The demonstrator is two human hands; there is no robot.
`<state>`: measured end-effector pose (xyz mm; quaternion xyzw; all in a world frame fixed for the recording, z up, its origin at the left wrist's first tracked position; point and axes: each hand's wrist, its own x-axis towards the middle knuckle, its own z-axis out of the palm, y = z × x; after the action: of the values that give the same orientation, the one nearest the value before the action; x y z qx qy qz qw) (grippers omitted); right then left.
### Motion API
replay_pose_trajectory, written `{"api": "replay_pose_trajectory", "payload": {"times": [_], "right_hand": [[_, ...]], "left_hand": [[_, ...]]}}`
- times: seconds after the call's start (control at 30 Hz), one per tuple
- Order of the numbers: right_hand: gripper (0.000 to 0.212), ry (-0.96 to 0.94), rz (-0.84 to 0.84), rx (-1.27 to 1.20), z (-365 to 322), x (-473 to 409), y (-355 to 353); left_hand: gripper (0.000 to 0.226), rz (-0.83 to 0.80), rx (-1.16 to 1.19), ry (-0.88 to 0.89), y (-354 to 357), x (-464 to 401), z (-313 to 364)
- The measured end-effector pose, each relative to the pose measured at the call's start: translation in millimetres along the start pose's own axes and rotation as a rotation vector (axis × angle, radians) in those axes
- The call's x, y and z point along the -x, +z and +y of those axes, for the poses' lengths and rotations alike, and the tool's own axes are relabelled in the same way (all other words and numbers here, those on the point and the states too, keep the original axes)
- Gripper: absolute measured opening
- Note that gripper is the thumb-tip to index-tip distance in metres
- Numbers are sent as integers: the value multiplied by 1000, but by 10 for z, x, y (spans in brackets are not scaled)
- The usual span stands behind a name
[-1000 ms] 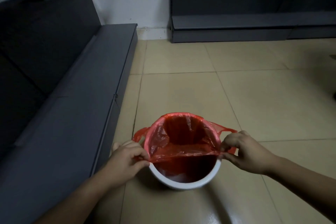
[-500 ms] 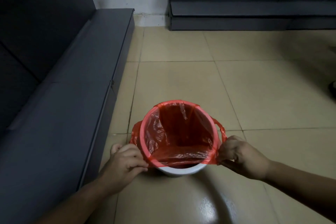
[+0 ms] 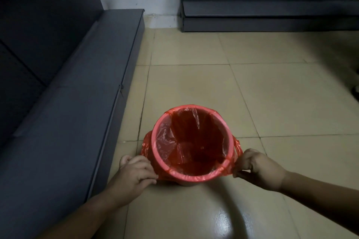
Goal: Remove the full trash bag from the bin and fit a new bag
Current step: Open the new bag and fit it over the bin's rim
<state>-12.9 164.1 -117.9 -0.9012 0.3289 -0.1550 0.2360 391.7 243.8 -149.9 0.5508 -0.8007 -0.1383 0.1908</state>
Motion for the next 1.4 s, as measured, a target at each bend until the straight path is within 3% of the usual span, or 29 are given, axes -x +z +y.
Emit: {"api": "replay_pose_trajectory", "payload": {"times": [0.13,0.23,0.33,0.4,0.5,0.63,0.8,0.97,1.2,1.4], "right_hand": [[28,74,165,20,-80,31,-103],[19,312,331,-13,-152,-77,-171],[14,623,288,-145,-159,-272,-160],[24,730,227,-197,-112,-317,-126],[25,819,268,-376,-57,-327,-92],[25,827,340,-635,-27,-342,-57],[26,814,324,-775,53,-248,33],[29,820,279,-799,131,-197,142],[35,830,198,-811,135,-226,248],[21,873,125,-809,154,-241,213]], "left_hand": [[20,145,108,-95,-140,-6,58],[12,299,281,-373,-297,-188,180],[22,186,524,-668,-368,-452,234],[24,110,594,-753,-357,-539,246],[16,87,642,-823,-297,-577,267],[15,166,896,-905,-246,-587,267],[11,226,1054,-1065,-120,-532,231],[17,131,972,-1112,61,-516,201],[23,14,1066,-1087,280,-522,80],[27,-55,1153,-1151,282,-485,-3]]}}
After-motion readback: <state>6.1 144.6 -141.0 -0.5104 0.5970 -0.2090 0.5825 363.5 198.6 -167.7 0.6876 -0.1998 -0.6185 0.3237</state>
